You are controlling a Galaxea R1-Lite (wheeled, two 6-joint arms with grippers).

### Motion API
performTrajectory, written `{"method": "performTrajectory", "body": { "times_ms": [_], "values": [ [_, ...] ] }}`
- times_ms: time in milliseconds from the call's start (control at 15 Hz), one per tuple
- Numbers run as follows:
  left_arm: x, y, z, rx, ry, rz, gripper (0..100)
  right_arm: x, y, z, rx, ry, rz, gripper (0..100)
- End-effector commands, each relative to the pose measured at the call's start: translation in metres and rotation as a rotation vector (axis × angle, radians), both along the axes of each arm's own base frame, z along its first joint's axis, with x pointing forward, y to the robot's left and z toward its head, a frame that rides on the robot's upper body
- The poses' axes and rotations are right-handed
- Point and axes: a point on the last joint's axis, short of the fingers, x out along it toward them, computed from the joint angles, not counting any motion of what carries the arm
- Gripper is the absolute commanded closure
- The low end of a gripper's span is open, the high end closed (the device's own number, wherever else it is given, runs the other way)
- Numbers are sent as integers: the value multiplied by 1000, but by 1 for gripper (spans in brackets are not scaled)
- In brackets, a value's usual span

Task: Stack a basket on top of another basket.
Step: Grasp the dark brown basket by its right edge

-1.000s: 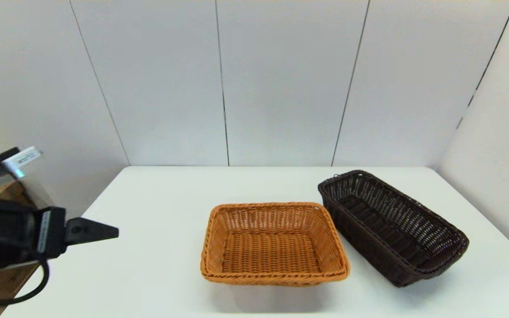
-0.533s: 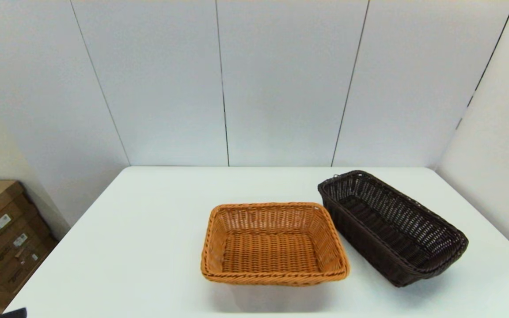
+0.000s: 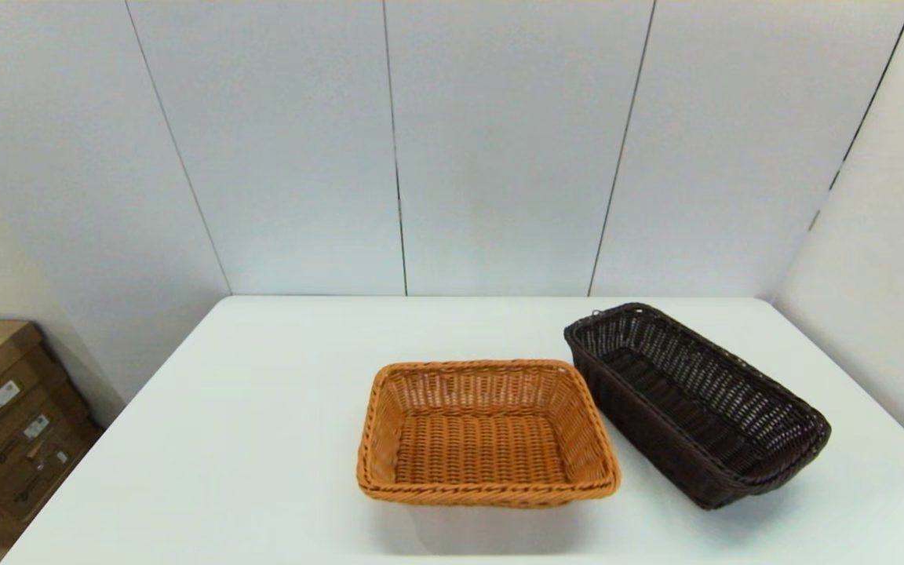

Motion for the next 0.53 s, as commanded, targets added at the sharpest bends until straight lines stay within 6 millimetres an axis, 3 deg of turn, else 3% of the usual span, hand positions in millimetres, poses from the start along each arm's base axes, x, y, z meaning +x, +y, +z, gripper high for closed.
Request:
{"method": "performTrajectory", "body": {
  "times_ms": [67, 333, 533],
  "values": [
    [-8, -3, 7, -12, -56, 65, 0, 0, 0, 0, -1, 1, 0, 0],
    [-14, -14, -4, 98, -86, 93, 0, 0, 0, 0, -1, 1, 0, 0],
    [-18, -12, -28, 138, -174, 8, 0, 0, 0, 0, 3, 3, -1, 0]
  ]
}}
